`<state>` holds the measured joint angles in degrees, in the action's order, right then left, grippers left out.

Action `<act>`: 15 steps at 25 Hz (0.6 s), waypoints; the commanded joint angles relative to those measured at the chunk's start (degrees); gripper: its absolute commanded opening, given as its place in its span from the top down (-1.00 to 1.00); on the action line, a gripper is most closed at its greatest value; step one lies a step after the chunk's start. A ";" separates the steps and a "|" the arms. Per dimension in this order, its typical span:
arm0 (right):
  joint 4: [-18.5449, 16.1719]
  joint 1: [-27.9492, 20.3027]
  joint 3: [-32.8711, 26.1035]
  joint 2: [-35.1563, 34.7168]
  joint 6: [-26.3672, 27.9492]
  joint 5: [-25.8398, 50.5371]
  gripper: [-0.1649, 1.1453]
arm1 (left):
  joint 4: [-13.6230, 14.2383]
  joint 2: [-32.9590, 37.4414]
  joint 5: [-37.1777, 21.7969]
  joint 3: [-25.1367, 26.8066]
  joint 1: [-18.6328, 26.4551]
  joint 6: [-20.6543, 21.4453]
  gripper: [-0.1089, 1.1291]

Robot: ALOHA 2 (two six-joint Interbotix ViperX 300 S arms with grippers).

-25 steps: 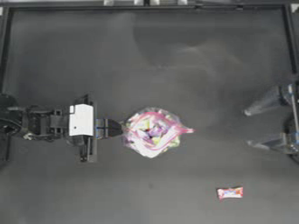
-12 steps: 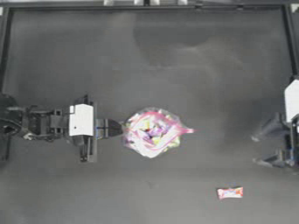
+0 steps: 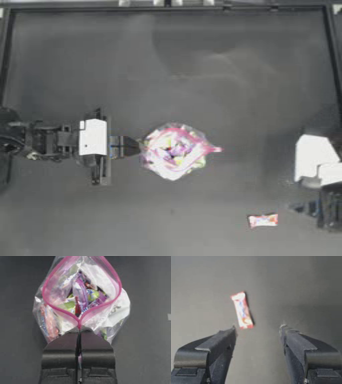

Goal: Put candy in bag

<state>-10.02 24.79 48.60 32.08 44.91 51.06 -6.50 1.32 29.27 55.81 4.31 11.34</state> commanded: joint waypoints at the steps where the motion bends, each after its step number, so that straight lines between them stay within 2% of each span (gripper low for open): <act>1: 0.09 0.97 -1.58 -2.20 1.05 -0.53 -0.58 | 0.00 0.79 0.35 -1.14 0.18 0.09 0.77; 8: -0.53 3.43 -1.41 -7.82 4.48 -5.27 -0.58 | 0.09 0.79 0.35 -1.14 0.44 0.09 0.77; 15: -0.44 3.87 -1.14 -13.54 4.66 -10.90 -0.58 | 0.09 0.79 0.62 -1.14 0.62 0.00 0.77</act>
<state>-10.28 28.56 48.25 19.16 49.48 41.75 -6.50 1.32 29.36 55.72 4.83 11.34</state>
